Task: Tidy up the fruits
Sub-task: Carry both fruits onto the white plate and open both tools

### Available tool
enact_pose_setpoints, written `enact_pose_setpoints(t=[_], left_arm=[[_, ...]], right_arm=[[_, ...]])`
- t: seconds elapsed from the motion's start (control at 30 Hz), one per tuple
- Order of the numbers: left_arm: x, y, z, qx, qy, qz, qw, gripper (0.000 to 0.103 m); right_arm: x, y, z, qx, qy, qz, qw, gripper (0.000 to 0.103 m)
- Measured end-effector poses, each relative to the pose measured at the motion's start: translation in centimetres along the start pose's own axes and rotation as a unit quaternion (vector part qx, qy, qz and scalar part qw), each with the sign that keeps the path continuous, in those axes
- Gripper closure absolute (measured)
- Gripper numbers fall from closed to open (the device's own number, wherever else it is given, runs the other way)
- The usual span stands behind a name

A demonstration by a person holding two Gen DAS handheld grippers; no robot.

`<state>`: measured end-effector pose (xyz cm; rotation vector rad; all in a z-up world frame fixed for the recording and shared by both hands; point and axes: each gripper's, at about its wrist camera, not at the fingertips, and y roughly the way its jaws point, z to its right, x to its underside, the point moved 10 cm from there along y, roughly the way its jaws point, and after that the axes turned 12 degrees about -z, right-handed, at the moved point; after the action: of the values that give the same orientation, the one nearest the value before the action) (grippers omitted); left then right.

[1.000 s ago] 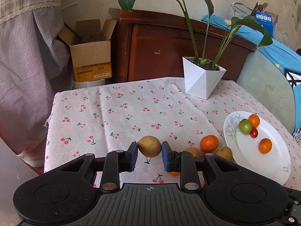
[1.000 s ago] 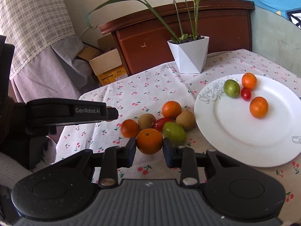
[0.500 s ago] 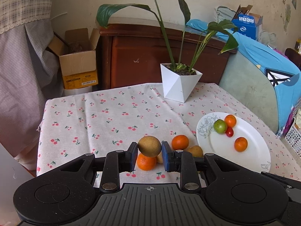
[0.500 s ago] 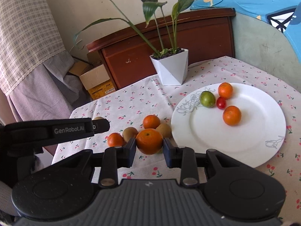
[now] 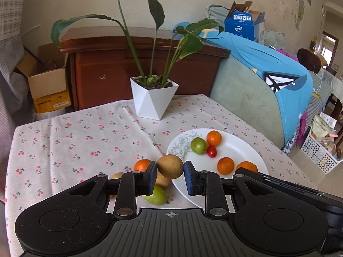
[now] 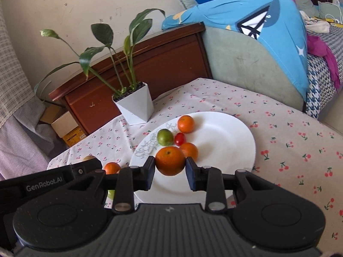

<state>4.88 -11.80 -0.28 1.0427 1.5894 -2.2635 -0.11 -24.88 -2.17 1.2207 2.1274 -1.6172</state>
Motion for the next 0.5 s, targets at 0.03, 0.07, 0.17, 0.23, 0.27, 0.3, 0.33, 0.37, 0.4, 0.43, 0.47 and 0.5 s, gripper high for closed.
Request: enact_pose_setpoints(t=[0.03, 0.07, 0.17, 0.23, 0.27, 0.3, 0.33, 0.37, 0.4, 0.43, 0.47, 0.5], left_arm=[[0.1, 0.2, 0.4, 0.003, 0.002, -0.002, 1.0, 0.078], [0.1, 0.4, 0.7, 0.007, 0.005, -0.005, 1.0, 0.078], [0.4, 0.9, 1.7, 0.015, 0.013, -0.012, 0.9997, 0.078], [0.6, 1.3, 2.4, 0.02, 0.02, -0.016, 0.9995, 0.078], [0.7, 1.5, 2.6, 0.022, 0.022, -0.019, 0.9993, 0.078], [0.8, 1.7, 2.8, 0.024, 0.024, -0.022, 0.9992, 0.078], [1.0, 1.9, 3.0, 0.025, 0.026, -0.025, 0.999, 0.078], [1.1, 2.2, 3.2, 0.026, 0.027, -0.029, 0.9989, 0.078], [1.3, 2.4, 3.3, 0.027, 0.028, -0.033, 0.9987, 0.078], [1.4, 2.6, 3.4, 0.027, 0.03, -0.036, 0.9985, 0.078], [1.5, 2.7, 3.6, 0.027, 0.031, -0.037, 0.9984, 0.078], [1.5, 2.9, 3.6, 0.028, 0.032, -0.039, 0.9984, 0.078]], right_arm=[[0.1, 0.0, 0.4, 0.001, 0.007, -0.002, 1.0, 0.072], [0.1, 0.0, 0.7, 0.003, 0.012, -0.003, 1.0, 0.072], [0.1, 0.1, 1.4, 0.014, 0.02, -0.005, 1.0, 0.072], [0.3, 0.3, 1.8, 0.017, 0.025, -0.01, 0.999, 0.072], [0.4, 0.3, 2.0, 0.019, 0.028, -0.012, 0.999, 0.072], [0.5, 0.4, 2.1, 0.019, 0.031, -0.015, 0.999, 0.072], [0.6, 0.6, 2.3, 0.02, 0.034, -0.018, 0.999, 0.072], [0.6, 0.7, 2.4, 0.02, 0.038, -0.021, 0.999, 0.072], [0.7, 0.7, 2.7, 0.021, 0.042, -0.024, 0.999, 0.072], [0.8, 0.8, 2.9, 0.022, 0.047, -0.026, 0.998, 0.072], [0.8, 0.9, 3.1, 0.023, 0.052, -0.027, 0.998, 0.072], [0.9, 0.9, 3.2, 0.023, 0.056, -0.028, 0.998, 0.071]])
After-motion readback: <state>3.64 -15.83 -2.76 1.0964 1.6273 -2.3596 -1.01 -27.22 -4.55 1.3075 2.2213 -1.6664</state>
